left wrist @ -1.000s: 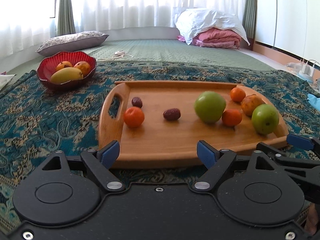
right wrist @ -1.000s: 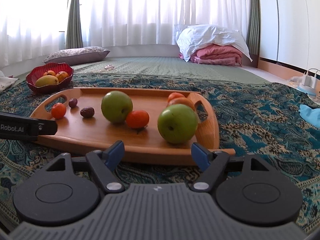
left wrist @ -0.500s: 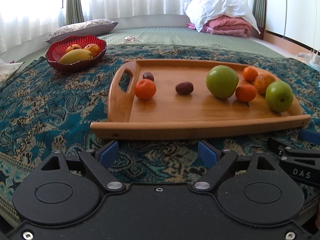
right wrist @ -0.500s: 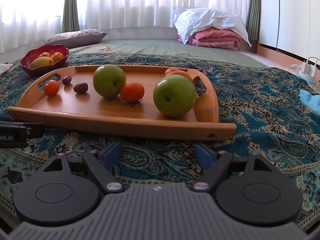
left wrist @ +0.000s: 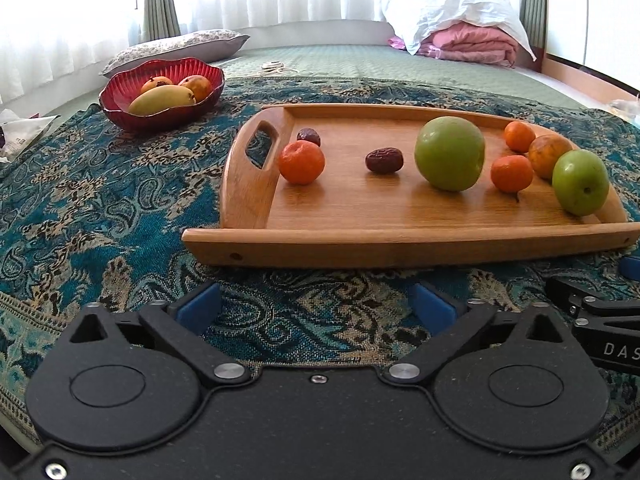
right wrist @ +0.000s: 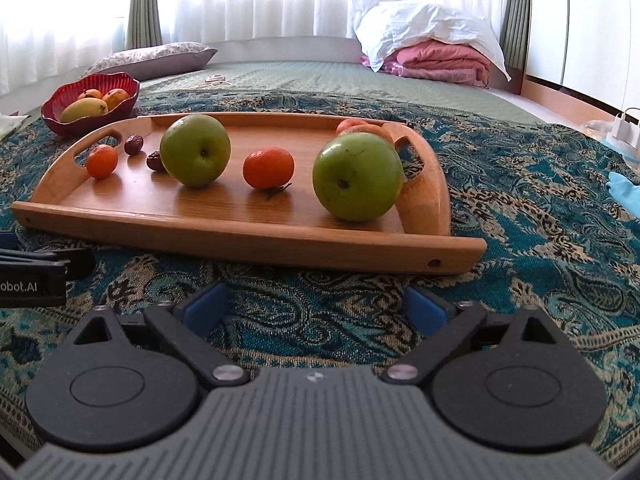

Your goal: Organize fruits

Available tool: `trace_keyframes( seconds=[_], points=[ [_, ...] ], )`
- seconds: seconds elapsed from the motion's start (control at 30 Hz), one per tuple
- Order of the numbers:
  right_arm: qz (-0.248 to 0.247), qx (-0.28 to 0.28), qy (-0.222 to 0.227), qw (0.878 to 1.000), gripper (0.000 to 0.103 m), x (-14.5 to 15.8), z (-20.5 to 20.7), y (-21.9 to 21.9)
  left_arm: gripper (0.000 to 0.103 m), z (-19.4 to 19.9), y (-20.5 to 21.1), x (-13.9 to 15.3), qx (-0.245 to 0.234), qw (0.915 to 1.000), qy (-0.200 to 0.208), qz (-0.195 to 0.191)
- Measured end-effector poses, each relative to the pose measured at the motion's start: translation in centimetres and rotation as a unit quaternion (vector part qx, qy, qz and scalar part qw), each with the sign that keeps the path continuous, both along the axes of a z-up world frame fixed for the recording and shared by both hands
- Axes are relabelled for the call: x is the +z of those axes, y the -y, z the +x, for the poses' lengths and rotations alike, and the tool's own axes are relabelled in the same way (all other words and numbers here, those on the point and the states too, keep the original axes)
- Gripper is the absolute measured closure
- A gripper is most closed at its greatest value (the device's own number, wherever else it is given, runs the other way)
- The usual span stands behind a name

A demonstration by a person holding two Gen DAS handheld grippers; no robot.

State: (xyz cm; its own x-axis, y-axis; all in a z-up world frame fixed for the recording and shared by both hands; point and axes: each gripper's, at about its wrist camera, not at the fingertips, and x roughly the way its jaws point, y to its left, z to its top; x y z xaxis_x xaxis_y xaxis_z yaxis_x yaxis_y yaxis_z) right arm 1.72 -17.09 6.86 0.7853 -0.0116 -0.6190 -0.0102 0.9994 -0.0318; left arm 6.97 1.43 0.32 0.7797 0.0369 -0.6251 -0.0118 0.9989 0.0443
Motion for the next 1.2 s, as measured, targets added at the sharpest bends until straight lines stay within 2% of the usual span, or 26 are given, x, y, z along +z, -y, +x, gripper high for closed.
trace_keyframes(
  seconds=[0.37,1.2],
  points=[
    [-0.01,0.001,0.004,1.0,0.0,-0.33,-0.06,-0.14,0.0,-0.01,-0.54,-0.44,-0.002,0.9998,0.006,-0.017],
    [-0.012,0.002,0.01,1.0,0.0,-0.43,-0.34,-0.18,0.0,0.12,-0.33,-0.55,-0.003,1.0,0.003,-0.009]
  ],
)
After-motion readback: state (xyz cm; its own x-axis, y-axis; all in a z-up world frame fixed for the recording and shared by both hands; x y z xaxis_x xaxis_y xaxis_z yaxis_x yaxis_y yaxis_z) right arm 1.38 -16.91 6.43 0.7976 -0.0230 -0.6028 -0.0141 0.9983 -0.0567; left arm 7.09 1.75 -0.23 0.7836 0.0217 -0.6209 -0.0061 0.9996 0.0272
